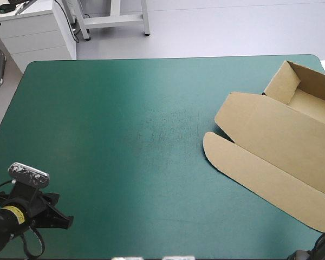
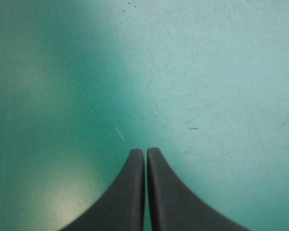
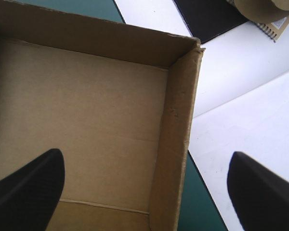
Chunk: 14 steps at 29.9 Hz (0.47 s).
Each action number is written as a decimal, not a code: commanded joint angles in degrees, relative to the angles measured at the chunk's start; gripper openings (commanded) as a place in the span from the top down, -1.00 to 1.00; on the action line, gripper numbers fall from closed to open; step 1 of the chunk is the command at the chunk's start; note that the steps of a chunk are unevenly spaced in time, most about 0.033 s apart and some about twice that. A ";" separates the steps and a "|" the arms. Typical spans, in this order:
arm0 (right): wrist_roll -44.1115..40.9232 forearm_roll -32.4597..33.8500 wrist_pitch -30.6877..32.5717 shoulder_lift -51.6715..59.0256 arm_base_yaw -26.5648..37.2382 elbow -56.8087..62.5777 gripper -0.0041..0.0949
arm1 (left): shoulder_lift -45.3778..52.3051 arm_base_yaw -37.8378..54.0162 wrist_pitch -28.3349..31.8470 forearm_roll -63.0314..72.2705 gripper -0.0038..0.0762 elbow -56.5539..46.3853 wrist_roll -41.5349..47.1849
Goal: Fold the box
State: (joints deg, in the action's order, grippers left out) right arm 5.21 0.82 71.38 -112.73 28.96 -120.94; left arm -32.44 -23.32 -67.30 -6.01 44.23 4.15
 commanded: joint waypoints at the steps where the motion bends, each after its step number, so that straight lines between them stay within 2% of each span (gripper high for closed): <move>1: 2.64 -1.72 -0.41 5.41 0.41 -2.16 -0.60 | -0.36 -0.16 2.91 -0.33 0.92 1.29 0.59; 3: 2.64 -3.45 -0.02 6.20 0.41 -2.16 -0.17 | -0.36 -0.16 3.22 -0.24 0.92 1.29 0.59; 7: 3.12 -11.15 0.46 7.38 0.41 -2.03 0.93 | -0.36 -0.16 3.22 -0.24 0.92 1.29 0.46; 10: 5.57 -18.09 0.46 8.22 -0.69 -1.91 0.92 | -0.36 -0.16 3.94 -0.24 0.92 1.29 0.46; 14: 6.56 -17.69 0.46 10.94 -6.16 1.59 0.92 | -0.36 -0.16 5.04 -0.11 0.92 1.29 0.29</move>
State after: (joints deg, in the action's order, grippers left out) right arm 10.06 -15.01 71.26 -106.88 26.22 -120.25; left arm -32.44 -23.32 -65.98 -5.96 44.23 4.19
